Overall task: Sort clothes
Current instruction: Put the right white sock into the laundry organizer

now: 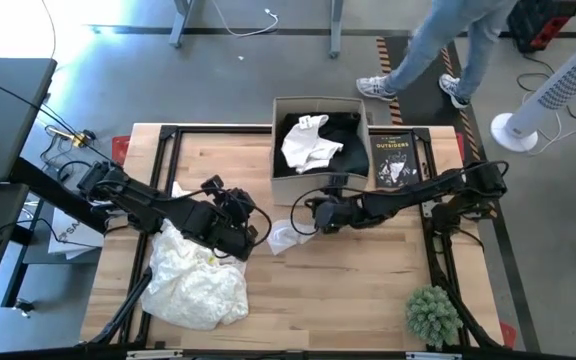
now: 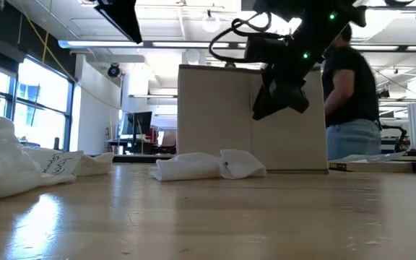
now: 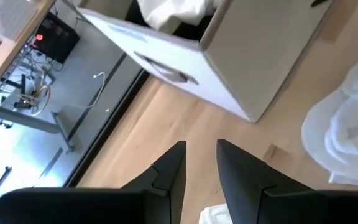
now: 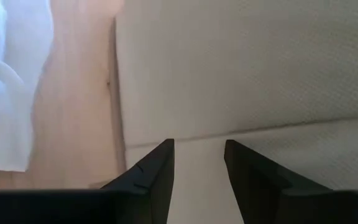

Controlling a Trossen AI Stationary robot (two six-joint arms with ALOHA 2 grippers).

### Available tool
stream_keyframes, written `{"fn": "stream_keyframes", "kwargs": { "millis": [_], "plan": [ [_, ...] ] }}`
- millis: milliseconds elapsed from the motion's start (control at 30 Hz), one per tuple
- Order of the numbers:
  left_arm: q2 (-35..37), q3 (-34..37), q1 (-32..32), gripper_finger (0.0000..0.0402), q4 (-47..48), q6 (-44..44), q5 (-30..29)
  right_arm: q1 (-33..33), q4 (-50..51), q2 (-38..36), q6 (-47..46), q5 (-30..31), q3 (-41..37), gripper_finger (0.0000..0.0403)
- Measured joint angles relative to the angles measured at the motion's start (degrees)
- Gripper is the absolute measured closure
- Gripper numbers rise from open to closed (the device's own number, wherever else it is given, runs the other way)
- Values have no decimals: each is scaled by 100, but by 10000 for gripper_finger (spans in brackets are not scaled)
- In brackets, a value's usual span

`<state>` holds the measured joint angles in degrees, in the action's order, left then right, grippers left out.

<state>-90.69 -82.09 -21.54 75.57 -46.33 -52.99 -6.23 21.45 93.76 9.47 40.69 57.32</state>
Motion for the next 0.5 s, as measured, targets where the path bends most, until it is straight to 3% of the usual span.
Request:
{"fn": "stream_keyframes", "kwargs": {
  "millis": [100,200,300,500],
  "plan": [
    [11,0,-2,316,108,-70,18,-162,149,-177,233,300,171,261],
    [11,0,-5,316,141,-109,-6,-406,36,-527,292,203,417,261],
    [11,-2,-9,316,148,-163,-7,-624,1,-751,-64,-516,496,261],
    [11,-2,-96,316,163,-307,-5,-844,-695,-534,-483,-2680,214,261]
  ]
}}
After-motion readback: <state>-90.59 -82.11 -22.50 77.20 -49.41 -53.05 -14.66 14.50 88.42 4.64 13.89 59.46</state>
